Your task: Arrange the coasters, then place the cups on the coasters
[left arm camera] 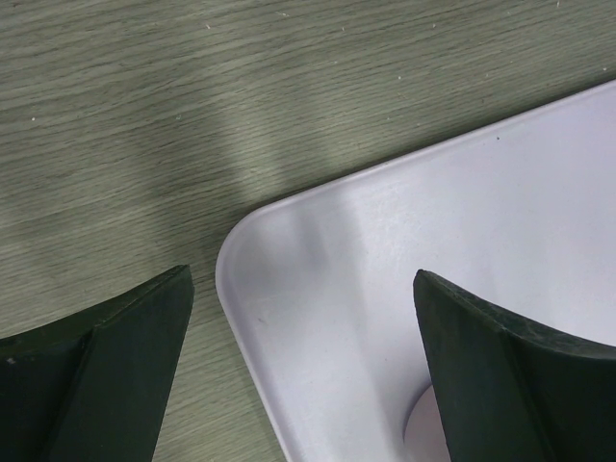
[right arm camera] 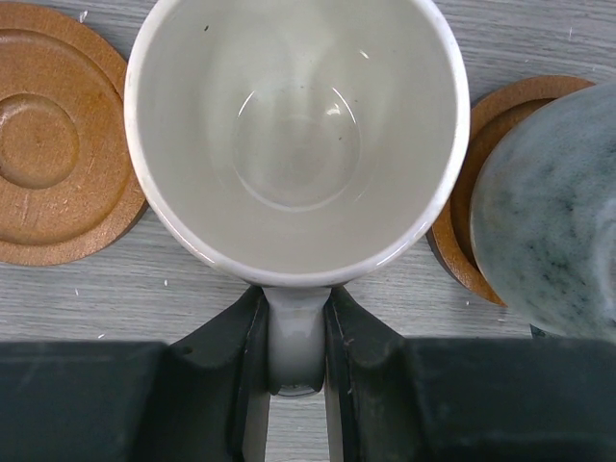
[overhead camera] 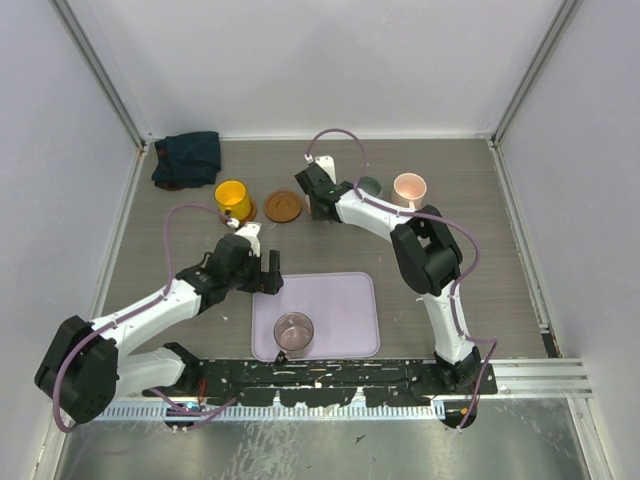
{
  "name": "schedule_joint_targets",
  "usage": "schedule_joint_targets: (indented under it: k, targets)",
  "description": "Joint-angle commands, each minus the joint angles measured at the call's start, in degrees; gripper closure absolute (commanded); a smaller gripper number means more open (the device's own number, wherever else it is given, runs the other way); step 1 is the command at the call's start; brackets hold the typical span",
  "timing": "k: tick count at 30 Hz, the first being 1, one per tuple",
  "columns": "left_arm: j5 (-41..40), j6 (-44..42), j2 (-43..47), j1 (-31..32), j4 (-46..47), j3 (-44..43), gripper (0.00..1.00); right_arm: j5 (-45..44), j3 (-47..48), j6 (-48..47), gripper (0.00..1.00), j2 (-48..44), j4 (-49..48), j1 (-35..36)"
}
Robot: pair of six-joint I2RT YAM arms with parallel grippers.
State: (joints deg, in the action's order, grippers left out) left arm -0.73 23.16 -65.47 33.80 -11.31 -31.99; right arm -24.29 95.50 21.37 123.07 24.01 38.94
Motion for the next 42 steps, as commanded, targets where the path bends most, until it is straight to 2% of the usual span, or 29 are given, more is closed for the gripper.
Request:
schedule_joint_targets:
  k: [1,3,7,10,29,30,32,34,37,42]
  targets:
    - [0.41,0.05,0.79,0.3,2.95,-0.98,0.02,-2.35,0.58,1.13,0.99,-3.35,-5.03,0.29]
    - [0.42,0.05,0.63,0.26,2.9,-0.97,0.02,-1.74,0.48,1.06,0.99,-3.61,-5.06,0.34]
    - [0.44,0.13,0.43,0.26,2.87,-1.02,0.02,-0.97,0.56,1.13,0.72,-3.78,-4.72,0.28]
    - [0.38,0.23,0.43,0.28,2.9,-0.92,0.02,-0.66,0.52,1.35,0.58,-3.81,-4.35,0.29]
    - [0.37,0.43,0.47,0.21,2.54,-1.05,0.02,0.14,-4.07,2.58,0.55,-7.02,-4.48,0.92]
    - [0.25,0.45,0.7,0.23,2.41,-0.98,0.02,0.18,-4.48,2.55,0.54,-7.35,-4.62,1.12]
    - [0.07,0.41,1.25,0.29,2.11,-0.95,0.02,0.1,-5.12,2.34,0.43,-8.17,-4.67,1.42]
    - [-0.14,0.39,1.99,0.25,1.53,-0.92,0.02,-0.2,-5.72,2.03,0.36,-9.34,-4.72,1.93]
    - [0.04,0.14,3.91,0.25,0.51,-0.8,0.02,-0.56,-7.27,1.76,0.31,-11.71,-4.84,2.71]
    - [0.3,0.92,8.45,0.29,-1.68,-0.71,0.02,-1.0,-10.06,1.66,0.27,-16.92,-4.96,3.78]
